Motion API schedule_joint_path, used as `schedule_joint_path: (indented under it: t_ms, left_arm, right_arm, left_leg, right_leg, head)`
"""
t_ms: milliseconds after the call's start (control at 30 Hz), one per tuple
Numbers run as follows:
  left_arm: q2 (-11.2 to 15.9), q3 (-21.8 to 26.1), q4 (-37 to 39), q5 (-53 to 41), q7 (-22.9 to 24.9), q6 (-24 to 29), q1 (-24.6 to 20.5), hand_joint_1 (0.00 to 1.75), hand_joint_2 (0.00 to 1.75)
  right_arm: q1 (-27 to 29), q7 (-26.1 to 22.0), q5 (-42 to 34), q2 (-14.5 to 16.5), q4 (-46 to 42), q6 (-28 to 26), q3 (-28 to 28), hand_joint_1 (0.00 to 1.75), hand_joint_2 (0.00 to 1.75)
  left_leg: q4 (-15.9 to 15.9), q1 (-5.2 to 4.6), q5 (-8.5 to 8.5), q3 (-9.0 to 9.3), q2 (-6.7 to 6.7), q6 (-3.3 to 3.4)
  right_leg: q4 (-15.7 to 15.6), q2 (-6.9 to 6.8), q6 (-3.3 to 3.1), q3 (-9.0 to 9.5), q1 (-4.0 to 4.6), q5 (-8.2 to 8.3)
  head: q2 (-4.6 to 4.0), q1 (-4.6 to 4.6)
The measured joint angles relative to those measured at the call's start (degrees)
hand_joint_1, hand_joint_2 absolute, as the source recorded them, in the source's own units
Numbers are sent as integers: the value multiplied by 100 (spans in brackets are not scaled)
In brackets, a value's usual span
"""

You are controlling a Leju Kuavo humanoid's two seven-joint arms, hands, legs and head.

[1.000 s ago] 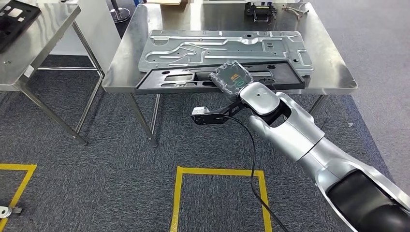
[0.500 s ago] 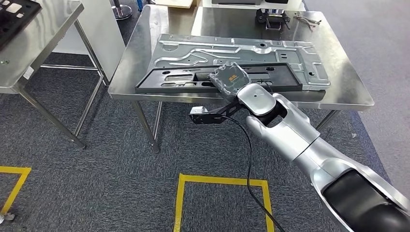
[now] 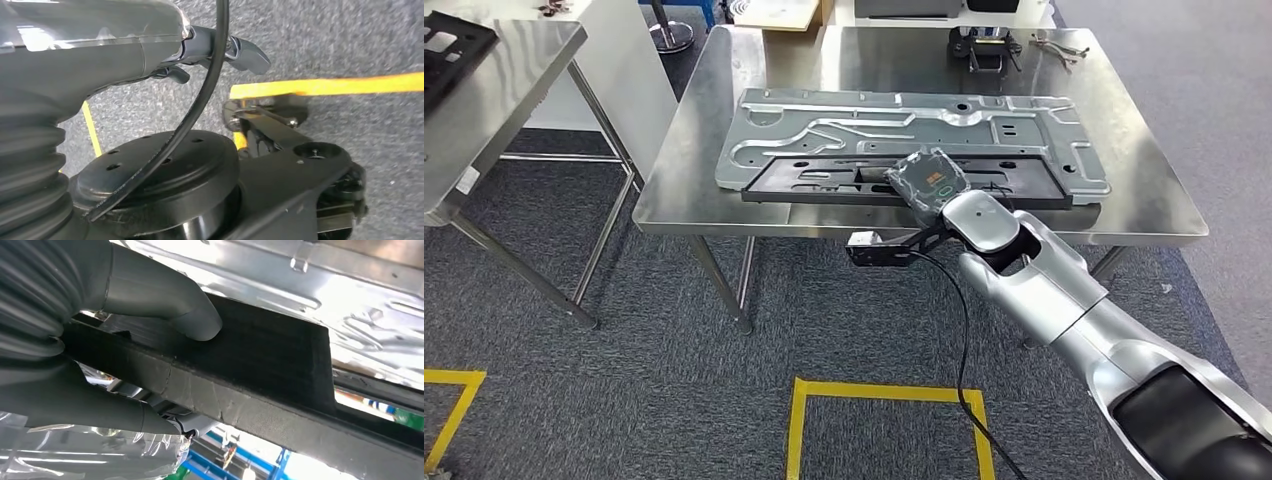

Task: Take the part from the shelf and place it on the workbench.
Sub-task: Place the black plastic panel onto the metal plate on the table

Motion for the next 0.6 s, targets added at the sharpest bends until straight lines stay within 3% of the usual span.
schedule_joint_path:
  t_ms: [33,100,233,300,400,433,467,533,600]
  left_arm:
    - [0,1,1,3,-1,7,8,0,175]
    - [0,1,4,7,4,21,8,0,175]
    - [1,2,7,8,14,38,6,0,175]
    - [0,2,7,10,9,42,-7,0,175]
    - [-2,2,7,14,5,42,-23,0,175]
    - [-2,2,7,14,5,42,-17,0,175]
    - [-3,2,7,14,6,42,-11,0,175]
    - [-11,2,8,14,5,41,-2,0,175]
    - [-24,2,9,20,6,39,-17,0,175]
  right_arm:
    - [24,1,-1,-43,-9,-3,-10,175,175]
    - [47,3,-5,-124,-28,-11,-35,175,175]
    - [152,-6,-44,-348,-109,-33,-115,175,175]
    - [172,-9,-64,-449,-166,-48,-179,175,175]
    - [220,-13,-83,-584,-204,-69,-227,175,175]
    - [250,-14,-86,-617,-208,-69,-228,175,175]
    - [275,-16,-90,-642,-210,-69,-228,175,175]
    - [298,-21,-95,-678,-226,-70,-237,175,175]
    - [294,-21,-99,-702,-243,-75,-252,175,175]
  left_leg:
    - [-368,9,258,107,0,-6]
    - [-899,-17,485,254,7,38]
    - [-1030,-40,433,368,-7,241]
    - [-1064,-42,400,459,-11,312]
    - [-1065,-77,303,548,-19,384]
    - [-1059,-91,263,587,-25,390]
    - [-1052,-107,219,635,-30,392]
    - [-1047,-133,124,744,-33,388]
    - [-1051,-150,53,807,-34,362]
  right_leg:
    - [12,0,34,63,-15,-60]
    - [28,7,110,120,-25,-147]
    - [145,6,249,141,-19,-227]
    - [586,-1,277,-90,-31,-361]
    - [1599,-3,287,-788,-22,-721]
    - [1703,-2,274,-934,-20,-697]
    - [1596,-2,248,-978,-13,-535]
    - [900,-5,155,-821,26,46]
    - [293,-14,71,-634,81,354]
  head:
    - [0,1]
    - [0,0]
    - [0,1]
    - [0,1]
    - [0,1]
    - [0,1]
    - [0,1]
    - [0,1]
    - [0,-1]
